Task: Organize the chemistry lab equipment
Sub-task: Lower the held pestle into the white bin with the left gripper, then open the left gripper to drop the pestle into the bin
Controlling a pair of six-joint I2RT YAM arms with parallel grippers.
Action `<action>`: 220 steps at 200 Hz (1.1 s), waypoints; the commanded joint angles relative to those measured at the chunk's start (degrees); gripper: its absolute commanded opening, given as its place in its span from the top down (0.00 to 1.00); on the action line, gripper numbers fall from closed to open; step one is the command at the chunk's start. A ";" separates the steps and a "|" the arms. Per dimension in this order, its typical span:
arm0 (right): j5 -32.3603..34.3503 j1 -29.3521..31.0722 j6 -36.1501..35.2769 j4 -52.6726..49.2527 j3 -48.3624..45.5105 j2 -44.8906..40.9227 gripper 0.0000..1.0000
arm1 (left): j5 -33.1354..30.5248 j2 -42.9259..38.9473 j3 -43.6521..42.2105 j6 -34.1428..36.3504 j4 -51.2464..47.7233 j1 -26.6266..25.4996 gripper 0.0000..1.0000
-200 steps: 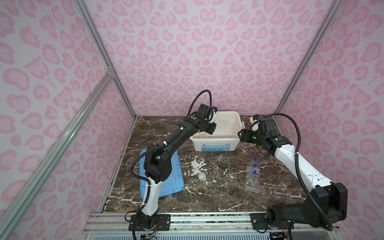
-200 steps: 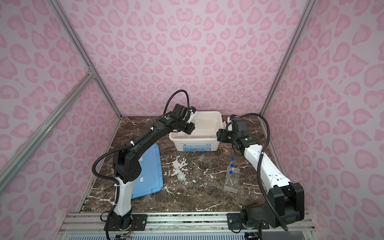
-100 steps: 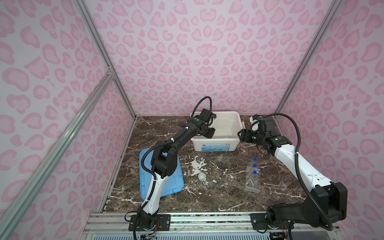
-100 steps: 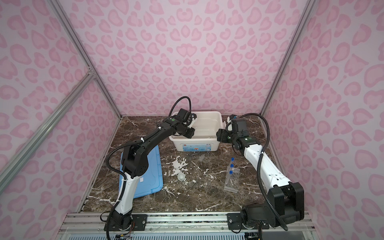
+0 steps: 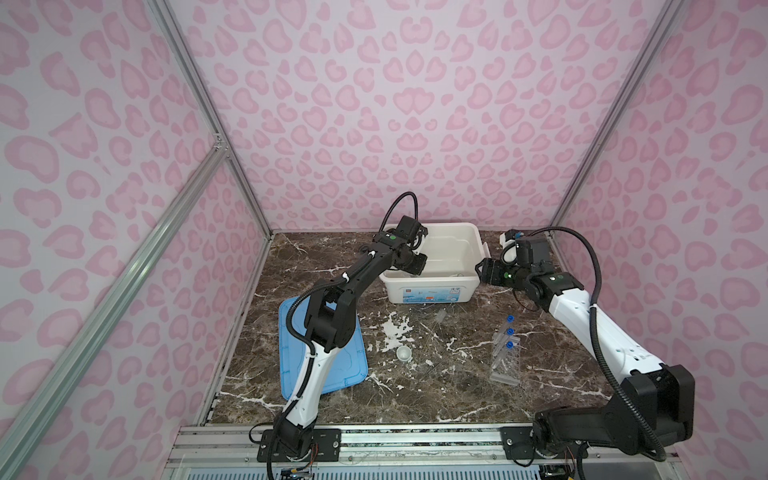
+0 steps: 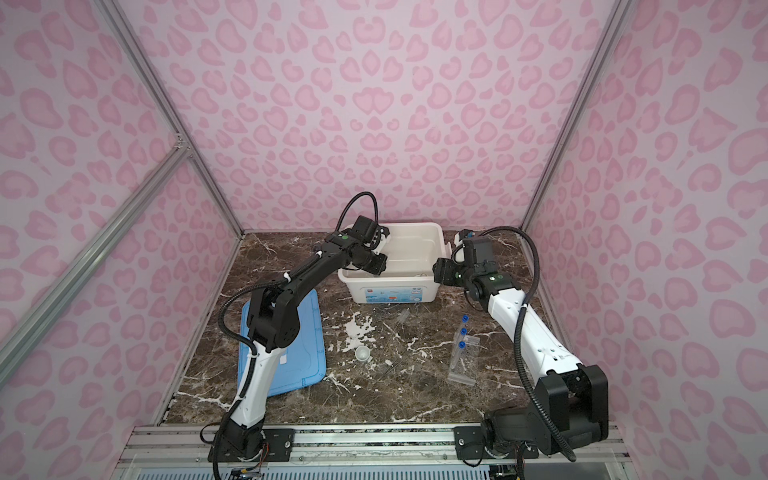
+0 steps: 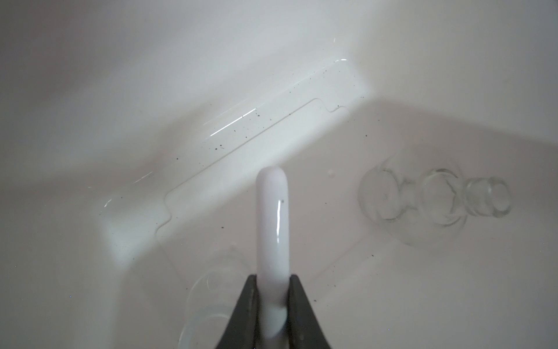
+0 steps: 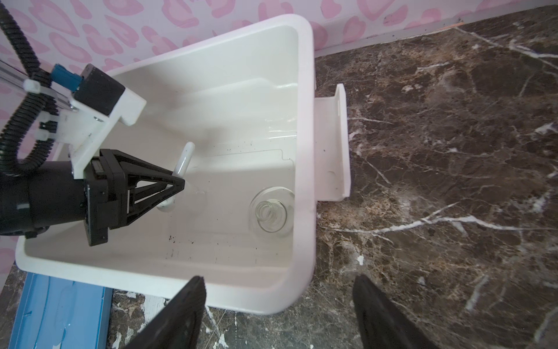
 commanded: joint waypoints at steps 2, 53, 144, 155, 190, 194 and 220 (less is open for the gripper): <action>-0.18 0.00 0.46 1.56 -0.35 0.27 0.22 | 0.49 1.15 1.15 -0.90 -0.13 0.08 0.92; -0.04 0.00 0.54 1.56 -0.35 0.26 0.22 | 0.43 4.32 4.06 -2.44 -3.11 0.78 0.91; -0.73 0.00 0.91 1.64 -0.26 0.80 0.22 | -0.45 5.95 4.16 -2.70 -5.57 1.05 0.89; -0.84 0.01 0.90 1.64 -0.28 0.78 0.22 | -0.40 6.09 4.15 -2.77 -5.83 1.14 0.88; -0.91 0.01 0.99 1.73 -0.28 0.78 0.22 | -0.61 6.37 4.16 -3.06 -6.34 1.14 0.83; -0.86 0.01 0.95 1.67 -0.34 0.75 0.22 | -0.69 6.37 4.15 -3.13 -6.37 1.14 0.82; -1.04 -0.04 1.04 1.82 -0.33 0.88 0.22 | -1.01 6.34 4.14 -3.57 -6.55 1.21 0.77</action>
